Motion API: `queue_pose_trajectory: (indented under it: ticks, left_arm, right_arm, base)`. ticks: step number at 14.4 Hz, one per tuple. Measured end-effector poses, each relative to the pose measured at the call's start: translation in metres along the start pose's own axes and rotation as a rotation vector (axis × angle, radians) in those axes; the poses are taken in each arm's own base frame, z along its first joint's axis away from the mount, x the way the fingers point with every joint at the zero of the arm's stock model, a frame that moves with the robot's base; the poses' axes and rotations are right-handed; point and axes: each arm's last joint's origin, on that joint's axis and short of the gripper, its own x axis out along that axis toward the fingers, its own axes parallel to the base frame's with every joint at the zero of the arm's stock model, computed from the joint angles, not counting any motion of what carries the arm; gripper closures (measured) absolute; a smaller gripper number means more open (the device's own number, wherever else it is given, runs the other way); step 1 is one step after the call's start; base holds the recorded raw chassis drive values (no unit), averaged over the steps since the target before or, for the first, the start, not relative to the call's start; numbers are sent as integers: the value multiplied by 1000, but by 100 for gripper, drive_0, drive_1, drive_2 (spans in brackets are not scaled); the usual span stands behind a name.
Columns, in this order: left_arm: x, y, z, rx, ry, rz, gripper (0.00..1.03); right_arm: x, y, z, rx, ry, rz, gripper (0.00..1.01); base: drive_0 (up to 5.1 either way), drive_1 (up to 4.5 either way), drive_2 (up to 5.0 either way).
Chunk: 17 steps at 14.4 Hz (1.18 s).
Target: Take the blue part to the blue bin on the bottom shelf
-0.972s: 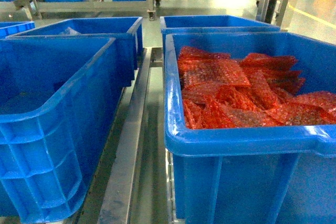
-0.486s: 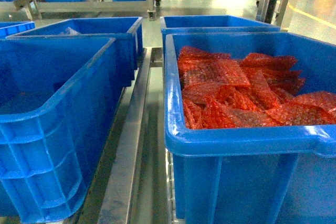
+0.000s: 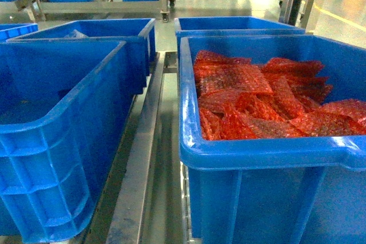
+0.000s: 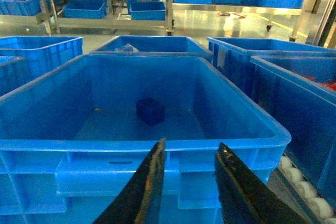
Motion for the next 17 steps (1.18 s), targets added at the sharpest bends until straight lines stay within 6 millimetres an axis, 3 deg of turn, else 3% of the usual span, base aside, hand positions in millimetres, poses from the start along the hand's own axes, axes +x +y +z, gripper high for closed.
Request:
queue_pose_trajectory:
  ticks: [5, 6, 17]
  left_arm:
    - [0, 0, 0, 0, 0, 0, 11]
    - [0, 0, 0, 1, 0, 0, 3]
    - [0, 0, 0, 1, 0, 0, 5]
  right_arm:
    - [0, 0, 0, 0, 0, 0, 3]
    - [0, 0, 0, 0, 0, 0, 3]
    - [0, 0, 0, 0, 0, 0, 3]
  base:
    - [0, 0, 0]
    - [0, 0, 0]
    - [0, 0, 0]
